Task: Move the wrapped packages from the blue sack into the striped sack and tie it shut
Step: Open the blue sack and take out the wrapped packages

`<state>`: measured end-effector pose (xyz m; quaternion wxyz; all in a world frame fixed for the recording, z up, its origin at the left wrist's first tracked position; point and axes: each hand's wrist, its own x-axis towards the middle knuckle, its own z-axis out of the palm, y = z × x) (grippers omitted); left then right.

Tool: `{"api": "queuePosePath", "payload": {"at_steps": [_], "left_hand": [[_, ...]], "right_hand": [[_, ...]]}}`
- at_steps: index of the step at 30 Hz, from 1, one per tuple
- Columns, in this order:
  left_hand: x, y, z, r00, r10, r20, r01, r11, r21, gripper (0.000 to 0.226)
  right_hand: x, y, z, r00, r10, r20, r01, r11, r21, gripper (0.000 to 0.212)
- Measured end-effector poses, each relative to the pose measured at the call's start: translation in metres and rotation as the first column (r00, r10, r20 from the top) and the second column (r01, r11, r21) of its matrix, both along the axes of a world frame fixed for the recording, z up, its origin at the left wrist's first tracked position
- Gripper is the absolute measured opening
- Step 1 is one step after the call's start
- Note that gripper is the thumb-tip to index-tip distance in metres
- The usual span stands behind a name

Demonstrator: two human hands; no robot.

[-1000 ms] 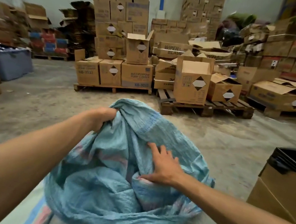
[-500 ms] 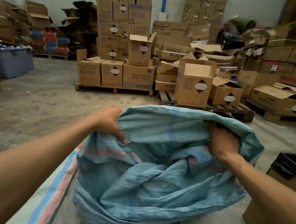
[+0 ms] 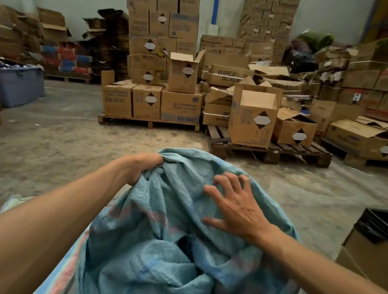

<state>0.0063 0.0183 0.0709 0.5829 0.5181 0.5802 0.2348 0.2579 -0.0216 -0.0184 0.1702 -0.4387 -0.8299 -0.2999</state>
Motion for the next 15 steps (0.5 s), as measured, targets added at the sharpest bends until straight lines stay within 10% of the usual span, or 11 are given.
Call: {"api": "queuePosePath", "payload": {"at_steps": [4,7,10,12,15], "left_hand": [[0.005,0.006,0.000,0.999,0.008,0.046,-0.006,0.999,-0.031,0.023],[0.005,0.010,0.000,0.980,0.038,0.197,-0.036,0.999,-0.011,0.017],[-0.005,0.008,0.004,0.930,-0.121,0.348,0.130,0.991,-0.004,0.026],[-0.015,0.010,0.005,0.952,-0.287,0.105,0.277,0.956,0.099,0.062],[-0.027,0.021,-0.011,0.758,-0.228,-0.611,0.479,0.830,0.285,0.093]], "right_hand": [[-0.012,0.006,-0.007,0.925,-0.238,-0.295,0.085,0.889,-0.449,0.138],[-0.017,0.009,-0.014,0.906,-0.362,-0.219,0.098,0.684,-0.723,0.147],[-0.022,0.010,-0.027,0.903,-0.382,-0.195,0.122,0.665,-0.737,0.081],[-0.017,0.021,-0.031,0.830,-0.415,-0.372,0.002,0.670,-0.743,0.020],[0.006,0.041,-0.015,0.549,-0.613,-0.569,-0.122,0.614,-0.780,0.022]]}}
